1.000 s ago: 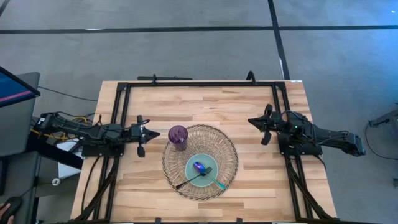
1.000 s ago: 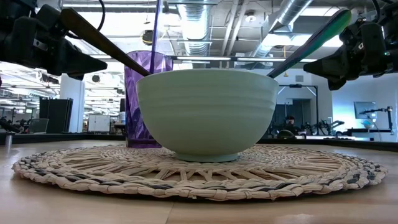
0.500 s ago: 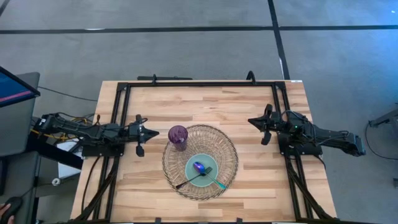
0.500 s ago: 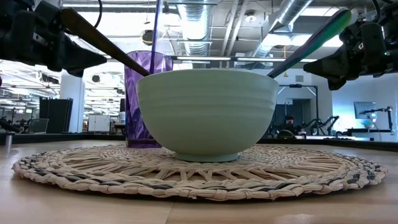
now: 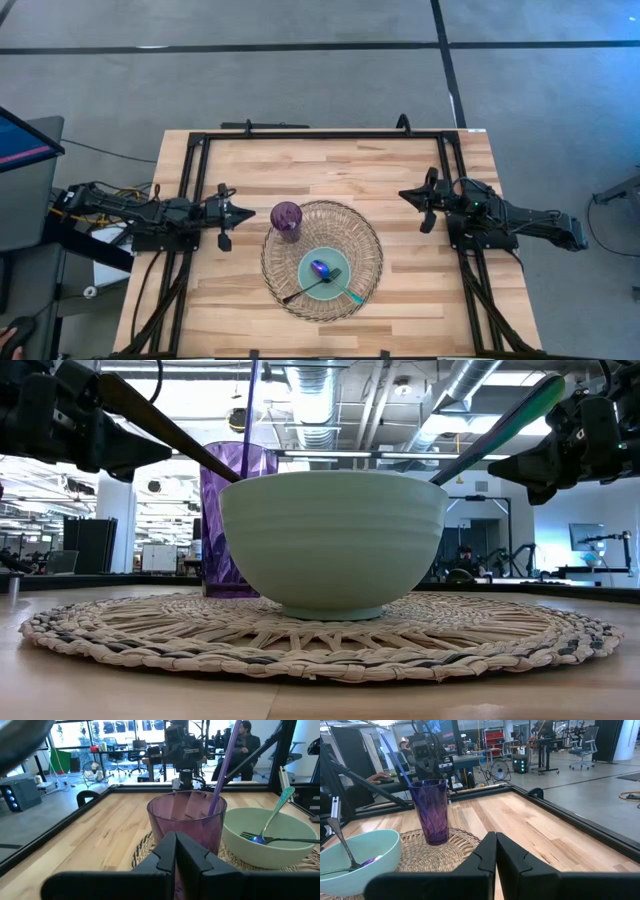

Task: Pick & Place Utensil
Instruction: Return to Home Position

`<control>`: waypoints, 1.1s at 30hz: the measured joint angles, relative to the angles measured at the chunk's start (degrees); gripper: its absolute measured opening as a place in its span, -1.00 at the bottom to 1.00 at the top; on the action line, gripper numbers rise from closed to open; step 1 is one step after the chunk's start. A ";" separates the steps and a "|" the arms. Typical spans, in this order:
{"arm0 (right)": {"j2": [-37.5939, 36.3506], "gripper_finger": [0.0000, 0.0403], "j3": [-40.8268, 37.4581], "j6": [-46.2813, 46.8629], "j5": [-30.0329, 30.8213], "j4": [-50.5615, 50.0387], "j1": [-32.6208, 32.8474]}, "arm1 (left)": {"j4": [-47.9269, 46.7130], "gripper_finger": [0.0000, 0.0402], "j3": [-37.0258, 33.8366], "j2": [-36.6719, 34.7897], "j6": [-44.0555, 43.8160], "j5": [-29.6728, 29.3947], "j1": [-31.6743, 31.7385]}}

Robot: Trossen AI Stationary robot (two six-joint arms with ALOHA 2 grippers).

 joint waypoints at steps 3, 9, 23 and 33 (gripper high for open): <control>0.00 -1.00 0.00 -0.01 -0.01 0.00 0.00 | -0.02 -0.94 0.00 -0.92 0.00 0.00 0.00; 0.00 -1.00 0.00 0.00 0.00 0.00 0.00 | 0.00 -0.94 0.00 -4.35 0.02 -0.02 0.00; -0.02 -1.00 0.00 -0.01 -0.02 0.00 -0.02 | 0.37 -0.94 0.00 -5.70 0.02 0.00 0.00; 0.00 -1.00 0.00 0.00 -0.02 0.00 0.00 | 0.37 -0.94 0.00 -5.70 0.00 0.00 0.00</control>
